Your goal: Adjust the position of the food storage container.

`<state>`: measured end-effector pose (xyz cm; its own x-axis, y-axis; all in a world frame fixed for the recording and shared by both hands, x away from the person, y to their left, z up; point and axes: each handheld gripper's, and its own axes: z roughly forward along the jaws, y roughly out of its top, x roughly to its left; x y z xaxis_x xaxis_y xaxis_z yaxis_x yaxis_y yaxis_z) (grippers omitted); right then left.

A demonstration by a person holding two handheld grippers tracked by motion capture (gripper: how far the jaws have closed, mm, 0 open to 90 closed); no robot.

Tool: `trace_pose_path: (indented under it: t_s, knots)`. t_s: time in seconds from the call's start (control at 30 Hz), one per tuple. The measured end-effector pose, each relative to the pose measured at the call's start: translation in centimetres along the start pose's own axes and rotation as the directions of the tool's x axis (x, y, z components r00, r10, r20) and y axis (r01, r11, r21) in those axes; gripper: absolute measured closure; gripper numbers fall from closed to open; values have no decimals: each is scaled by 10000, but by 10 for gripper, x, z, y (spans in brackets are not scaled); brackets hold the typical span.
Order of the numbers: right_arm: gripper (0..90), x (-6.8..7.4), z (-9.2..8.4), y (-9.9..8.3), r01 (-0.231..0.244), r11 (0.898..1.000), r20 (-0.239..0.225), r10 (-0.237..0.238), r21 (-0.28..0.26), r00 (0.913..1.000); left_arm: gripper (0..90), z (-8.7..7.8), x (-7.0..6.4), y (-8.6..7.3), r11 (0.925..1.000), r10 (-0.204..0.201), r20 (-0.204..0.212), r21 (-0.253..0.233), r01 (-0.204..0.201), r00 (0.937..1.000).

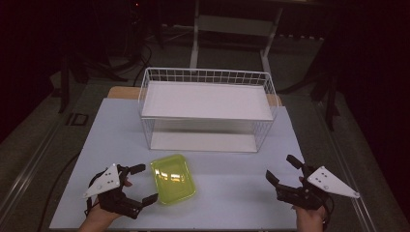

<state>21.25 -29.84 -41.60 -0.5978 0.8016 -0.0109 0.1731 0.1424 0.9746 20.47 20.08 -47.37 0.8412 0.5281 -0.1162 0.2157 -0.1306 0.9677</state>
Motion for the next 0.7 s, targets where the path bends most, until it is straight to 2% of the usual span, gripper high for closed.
trace_pose_path:
  t_s: [0.23, 0.27, 0.43, 0.5, 0.57, 0.6, 0.67, 0.7]
  knots:
    - [134, 1, 2, 1, -177, 9998, -148, 178, 93, 9997, 6, 0, 1, 0, 9997, -202, 39, -100, 202, 9998]
    - [134, 1, 2, 1, -190, 9998, -194, 192, 97, 9996, 6, 0, 1, -1, 9994, -333, 94, -128, 334, 9994]
    - [134, 3, 3, 2, -230, 9997, -323, 233, 112, 9992, 6, 1, -1, -1, 9993, -374, 248, 9, 374, 9990]
    - [134, 3, 4, 1, -305, 9994, -379, 312, 188, 9988, 68, 0, -1, 1, 9993, -365, 278, 73, 363, 9989]
    - [134, 2, 5, 0, -373, 9991, -413, 381, 213, 9984, 78, -1, 0, 1, 9988, -423, 265, 249, 416, 9988]
    - [134, 2, 6, 0, -438, 9987, -451, 449, 259, 9980, 157, -2, 1, 1, 9985, -496, 316, 253, 488, 9983]
    - [134, 2, 6, 0, -462, 9986, -461, 473, 256, 9978, 158, -3, 2, 1, 9976, -561, 343, 420, 547, 9978]
    - [134, 2, 6, 0, -494, 9985, -487, 505, 241, 9975, 195, -4, 3, 1, 9974, -515, 330, 524, 497, 9981]
